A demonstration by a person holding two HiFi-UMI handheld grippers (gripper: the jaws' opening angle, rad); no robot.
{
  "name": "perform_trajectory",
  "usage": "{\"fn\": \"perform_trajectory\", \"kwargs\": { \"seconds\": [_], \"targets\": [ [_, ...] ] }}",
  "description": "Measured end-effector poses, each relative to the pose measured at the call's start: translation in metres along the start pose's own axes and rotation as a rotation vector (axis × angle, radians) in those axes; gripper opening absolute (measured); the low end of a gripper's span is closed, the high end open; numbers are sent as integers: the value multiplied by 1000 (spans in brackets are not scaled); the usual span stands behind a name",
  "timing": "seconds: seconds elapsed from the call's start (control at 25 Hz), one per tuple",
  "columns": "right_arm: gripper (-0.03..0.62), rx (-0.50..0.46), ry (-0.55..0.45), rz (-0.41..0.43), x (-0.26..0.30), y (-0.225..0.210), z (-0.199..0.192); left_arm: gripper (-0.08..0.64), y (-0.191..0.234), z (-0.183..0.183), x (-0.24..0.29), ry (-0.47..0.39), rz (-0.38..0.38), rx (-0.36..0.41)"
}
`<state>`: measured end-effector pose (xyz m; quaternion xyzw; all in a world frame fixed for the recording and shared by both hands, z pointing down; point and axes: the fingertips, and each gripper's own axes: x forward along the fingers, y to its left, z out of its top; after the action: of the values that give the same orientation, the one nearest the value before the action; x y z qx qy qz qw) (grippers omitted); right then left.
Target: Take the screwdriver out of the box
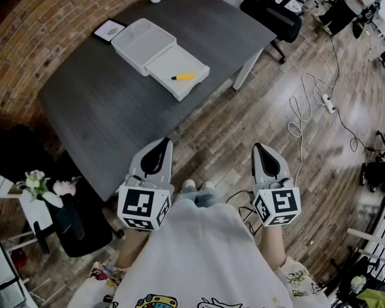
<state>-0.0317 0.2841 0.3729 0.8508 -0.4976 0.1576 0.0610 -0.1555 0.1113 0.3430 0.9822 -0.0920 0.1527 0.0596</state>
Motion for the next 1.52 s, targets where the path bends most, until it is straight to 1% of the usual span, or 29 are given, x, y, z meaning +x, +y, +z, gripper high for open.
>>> {"fn": "perform_trajectory", "kwargs": {
  "seconds": [0.36,0.52,0.64,0.8,0.96,1.16,1.28,1.52],
  "targets": [
    [3,-21,-22,-2,-5,-24,8,3,-2,2,7,-7,52,-4],
    [30,-18,-26,9,-10,-35,5,3,-12,1,11,-11,67,-5],
    [57,-27,-26,23,-12,-38,2,18,-19,-2,12,-17,68,-9],
    [74,-43,-23,49,-14,-34,0,53,-23,-4,9,-33,76,-18],
    [103,-35,-27,74,-14,-34,1,81,-28,-3,12,-37,80,-18],
    [115,-8,-21,87,-7,-39,-3,94,-26,-7,21,-19,83,-22],
    [122,-2,-24,83,1,-45,0,102,-22,-5,32,-20,80,-19],
    [127,-4,-17,68,31,-60,9,117,-7,12,68,-36,59,-13]
  ]
}}
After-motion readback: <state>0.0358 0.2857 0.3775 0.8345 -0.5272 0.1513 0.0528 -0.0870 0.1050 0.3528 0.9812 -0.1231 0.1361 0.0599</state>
